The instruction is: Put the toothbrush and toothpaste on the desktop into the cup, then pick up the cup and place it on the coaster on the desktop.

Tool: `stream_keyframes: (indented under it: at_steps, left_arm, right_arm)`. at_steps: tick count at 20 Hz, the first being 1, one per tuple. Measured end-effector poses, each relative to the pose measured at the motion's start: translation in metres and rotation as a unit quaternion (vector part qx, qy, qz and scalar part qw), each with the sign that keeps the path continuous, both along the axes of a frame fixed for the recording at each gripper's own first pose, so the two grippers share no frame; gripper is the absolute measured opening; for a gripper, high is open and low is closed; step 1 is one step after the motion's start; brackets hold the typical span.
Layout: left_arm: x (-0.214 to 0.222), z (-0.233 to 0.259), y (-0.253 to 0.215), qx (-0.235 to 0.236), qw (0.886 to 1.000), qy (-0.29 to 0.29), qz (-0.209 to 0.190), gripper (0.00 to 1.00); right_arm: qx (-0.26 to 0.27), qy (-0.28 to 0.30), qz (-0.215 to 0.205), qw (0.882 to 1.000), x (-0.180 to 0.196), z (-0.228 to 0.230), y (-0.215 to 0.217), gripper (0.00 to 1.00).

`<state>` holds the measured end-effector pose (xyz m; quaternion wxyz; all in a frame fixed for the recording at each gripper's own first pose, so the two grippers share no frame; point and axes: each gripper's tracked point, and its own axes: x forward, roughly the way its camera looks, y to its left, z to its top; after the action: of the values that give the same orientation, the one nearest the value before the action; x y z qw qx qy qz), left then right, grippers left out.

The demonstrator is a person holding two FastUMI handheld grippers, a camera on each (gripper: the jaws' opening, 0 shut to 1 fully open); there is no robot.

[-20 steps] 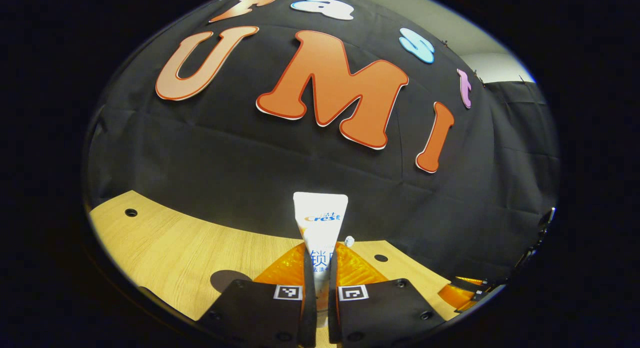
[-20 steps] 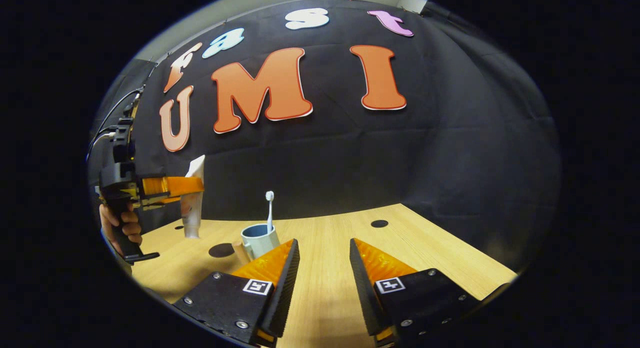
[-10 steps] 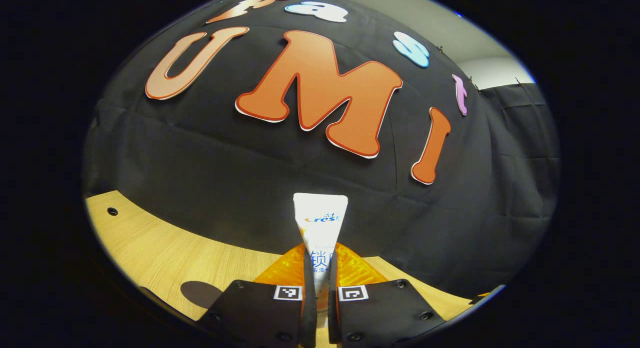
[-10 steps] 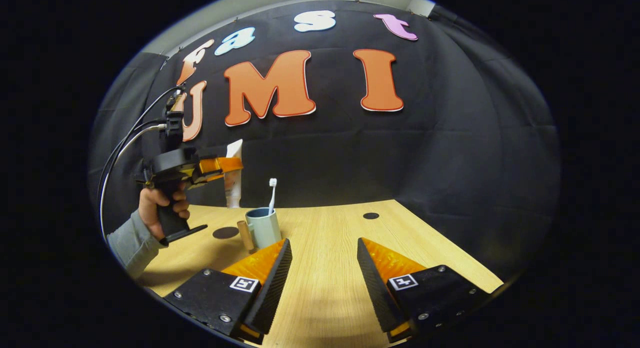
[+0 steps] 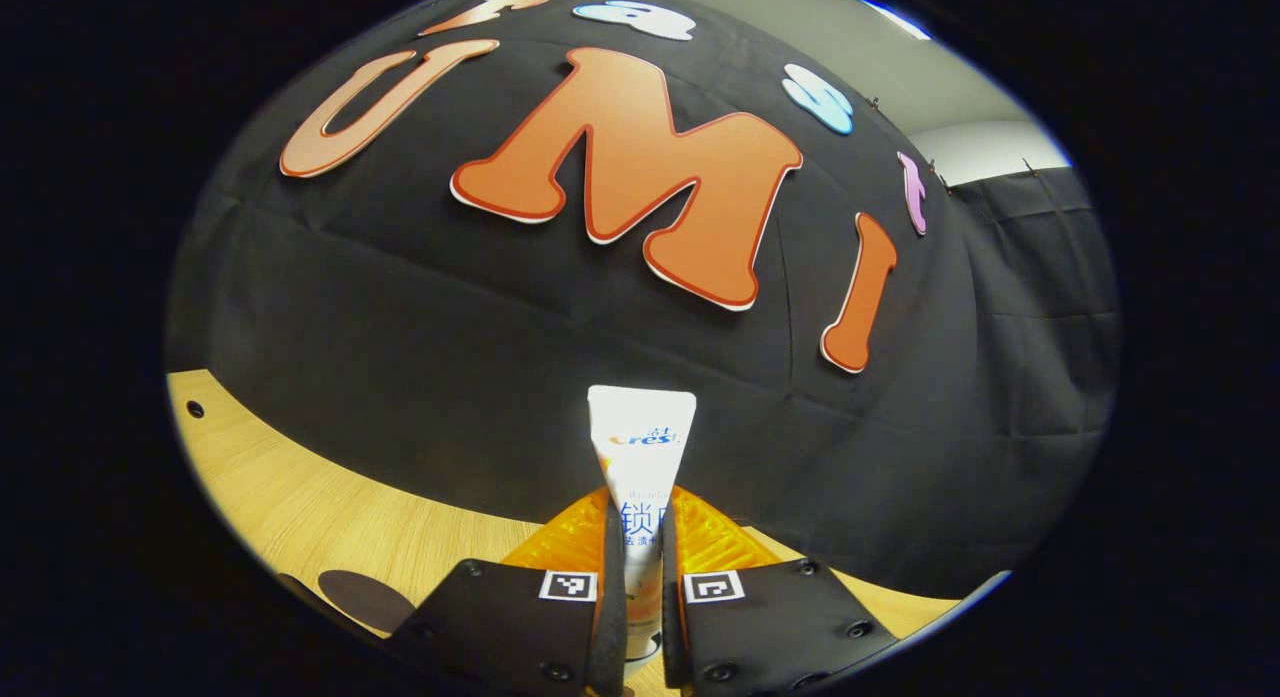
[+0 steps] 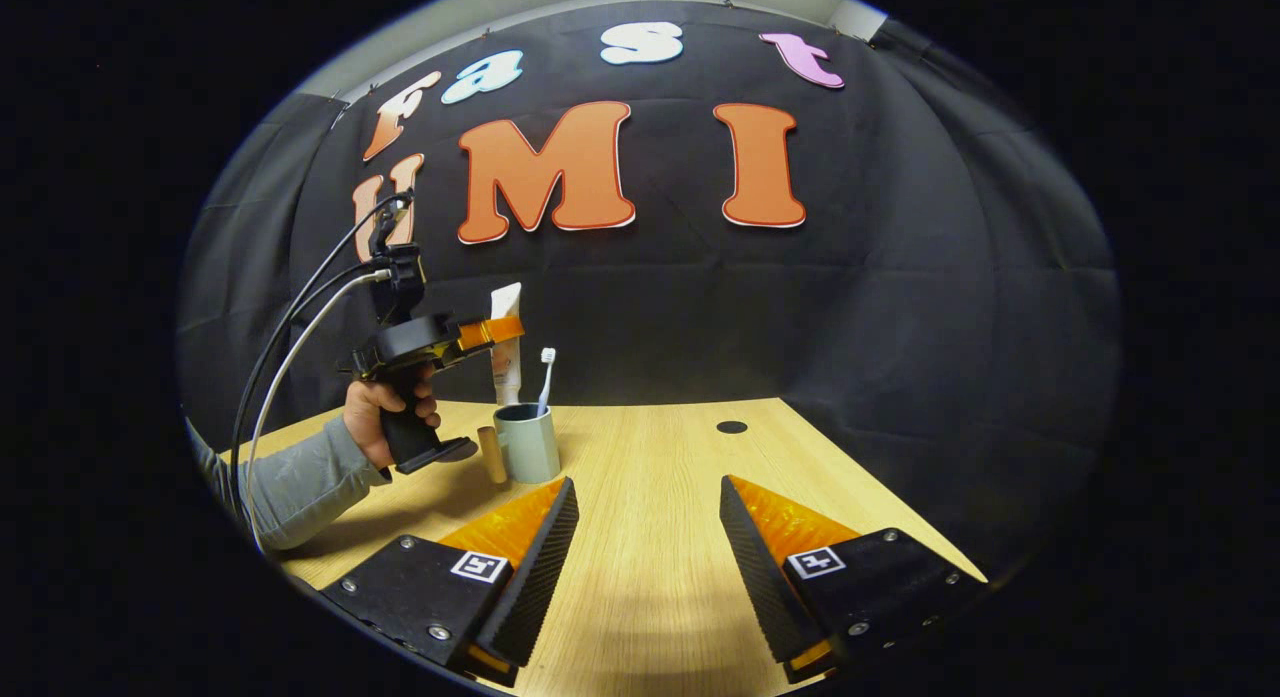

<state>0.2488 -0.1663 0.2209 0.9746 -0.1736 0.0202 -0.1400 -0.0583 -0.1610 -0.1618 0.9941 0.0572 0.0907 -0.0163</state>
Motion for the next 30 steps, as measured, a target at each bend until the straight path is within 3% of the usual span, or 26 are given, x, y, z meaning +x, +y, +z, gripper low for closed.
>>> stream_keyframes:
  at_steps: [7,9,11,12,14,16,21,30]
  left_arm:
    - [-0.003,-0.050,-0.001,0.021,0.997,0.067,-0.017,0.24]
    - [-0.003,-0.059,0.005,0.030,0.996,0.083,-0.012,0.32]
    - [-0.012,-0.065,0.010,0.033,0.994,0.098,-0.018,0.34]
    - [-0.016,-0.068,0.012,0.033,0.994,0.104,-0.020,0.51]
    - [-0.019,-0.061,0.020,0.037,0.994,0.101,-0.018,0.60]
    - [-0.023,-0.055,0.030,0.043,0.994,0.096,-0.015,0.60]
    - [-0.040,-0.054,0.066,0.123,0.986,0.108,0.015,1.00]
    - [-0.088,0.000,0.127,0.142,0.987,0.074,0.029,0.99]
  right_arm:
    - [-0.007,0.006,-0.002,1.000,0.003,0.000,0.008,0.86]
    - [-0.008,0.007,0.002,1.000,0.005,0.001,0.013,0.86]
    - [-0.009,0.009,0.008,1.000,0.006,0.001,0.022,0.86]
    - [-0.011,0.010,0.012,1.000,0.007,0.002,0.027,0.87]
    - [-0.017,0.010,0.019,1.000,0.009,0.004,0.035,0.88]
    - [-0.021,0.011,0.025,0.999,0.010,0.007,0.043,0.88]
    - [-0.010,0.011,0.048,0.999,0.023,0.016,0.071,0.89]
    - [0.000,0.015,0.071,0.997,0.061,0.053,0.105,0.89]
